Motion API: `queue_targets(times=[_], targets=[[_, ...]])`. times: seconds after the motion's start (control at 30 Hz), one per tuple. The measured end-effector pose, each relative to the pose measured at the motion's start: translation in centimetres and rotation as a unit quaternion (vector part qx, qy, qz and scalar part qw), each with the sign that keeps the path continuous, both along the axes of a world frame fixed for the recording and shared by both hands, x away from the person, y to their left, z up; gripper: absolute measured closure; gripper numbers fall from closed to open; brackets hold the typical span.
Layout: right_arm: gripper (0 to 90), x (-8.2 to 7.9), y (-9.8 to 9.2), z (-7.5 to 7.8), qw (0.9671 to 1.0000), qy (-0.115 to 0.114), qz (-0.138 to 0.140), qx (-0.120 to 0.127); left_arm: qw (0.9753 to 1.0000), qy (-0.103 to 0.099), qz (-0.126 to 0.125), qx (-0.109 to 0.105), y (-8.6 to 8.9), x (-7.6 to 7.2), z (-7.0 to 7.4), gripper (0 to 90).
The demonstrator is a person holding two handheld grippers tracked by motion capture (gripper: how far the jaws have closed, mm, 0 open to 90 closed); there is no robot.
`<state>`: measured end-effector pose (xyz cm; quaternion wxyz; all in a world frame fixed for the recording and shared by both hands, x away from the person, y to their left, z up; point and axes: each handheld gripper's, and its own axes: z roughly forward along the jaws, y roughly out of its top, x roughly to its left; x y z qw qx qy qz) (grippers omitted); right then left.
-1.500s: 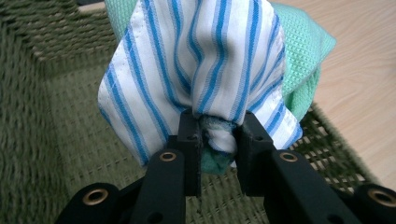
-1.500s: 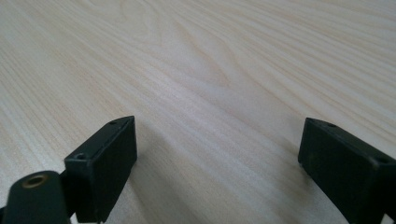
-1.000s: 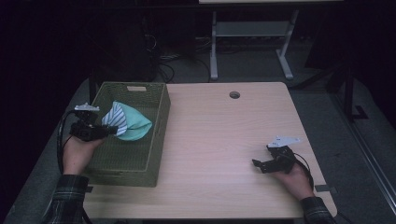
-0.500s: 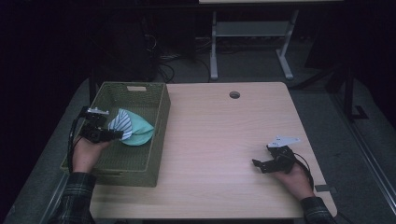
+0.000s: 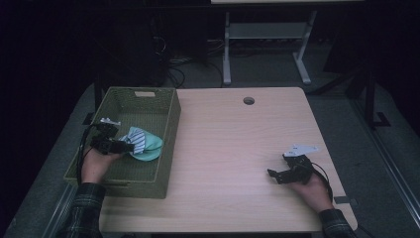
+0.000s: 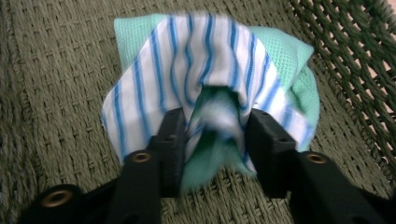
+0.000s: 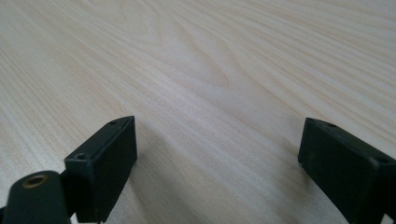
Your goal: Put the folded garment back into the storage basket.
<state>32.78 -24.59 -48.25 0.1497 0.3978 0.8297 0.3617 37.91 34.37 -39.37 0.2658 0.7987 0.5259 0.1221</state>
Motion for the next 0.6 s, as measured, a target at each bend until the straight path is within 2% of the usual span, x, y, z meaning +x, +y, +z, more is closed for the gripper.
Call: queue_targets(times=[0.3,0.4,0.5,0.6], targets=[[11.1,0.0,-0.01,0.0,1.0,-0.001,0.0,0.0,0.9999,-0.015,0.003,0.003,0.12,-0.09,-0.07,27.2],[11.2,0.0,-0.01,-0.01,1.0,-0.001,0.0,0.0,0.9998,-0.017,0.006,-0.003,0.23,-0.02,-0.05,18.2],[11.2,0.0,0.0,0.0,1.0,0.0,0.0,0.0,0.9998,-0.019,0.005,-0.003,0.27,0.02,-0.03,13.9],[11.2,0.0,0.0,-0.01,1.0,-0.001,0.0,0.0,0.9998,-0.019,0.0,-0.005,0.15,0.05,0.0,13.3]])
